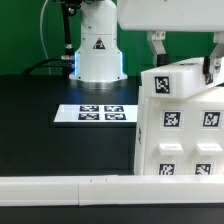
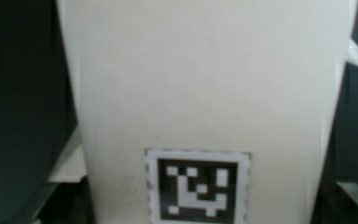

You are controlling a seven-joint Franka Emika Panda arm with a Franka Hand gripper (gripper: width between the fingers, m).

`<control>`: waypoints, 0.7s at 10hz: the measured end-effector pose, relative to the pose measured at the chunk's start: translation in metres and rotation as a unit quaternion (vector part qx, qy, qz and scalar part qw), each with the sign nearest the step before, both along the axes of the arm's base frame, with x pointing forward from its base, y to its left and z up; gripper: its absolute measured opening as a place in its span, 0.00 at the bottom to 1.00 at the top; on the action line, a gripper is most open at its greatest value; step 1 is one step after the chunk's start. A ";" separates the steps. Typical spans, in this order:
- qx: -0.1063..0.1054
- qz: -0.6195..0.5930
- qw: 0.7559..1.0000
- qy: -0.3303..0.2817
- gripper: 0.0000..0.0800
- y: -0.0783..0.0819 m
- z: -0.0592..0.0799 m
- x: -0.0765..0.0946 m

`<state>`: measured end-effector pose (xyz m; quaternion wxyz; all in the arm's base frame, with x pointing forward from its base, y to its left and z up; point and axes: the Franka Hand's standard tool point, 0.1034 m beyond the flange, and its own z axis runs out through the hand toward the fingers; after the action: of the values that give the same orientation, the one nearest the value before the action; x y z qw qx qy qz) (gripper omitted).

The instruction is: Assemble cabinet

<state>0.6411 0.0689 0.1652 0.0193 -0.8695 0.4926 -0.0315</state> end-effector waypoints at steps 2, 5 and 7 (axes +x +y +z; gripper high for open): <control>0.018 -0.167 0.986 -0.014 0.69 0.000 0.000 0.001; 0.040 -0.322 0.946 -0.019 0.69 0.001 0.001 -0.004; 0.054 -0.388 0.920 -0.015 0.69 0.001 0.001 -0.004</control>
Offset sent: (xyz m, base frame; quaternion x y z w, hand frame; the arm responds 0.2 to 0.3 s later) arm 0.0000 0.0000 0.0000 0.0000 0.0000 0.1938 0.9810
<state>0.6367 0.0700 0.1657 0.0593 -0.6075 0.7918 -0.0227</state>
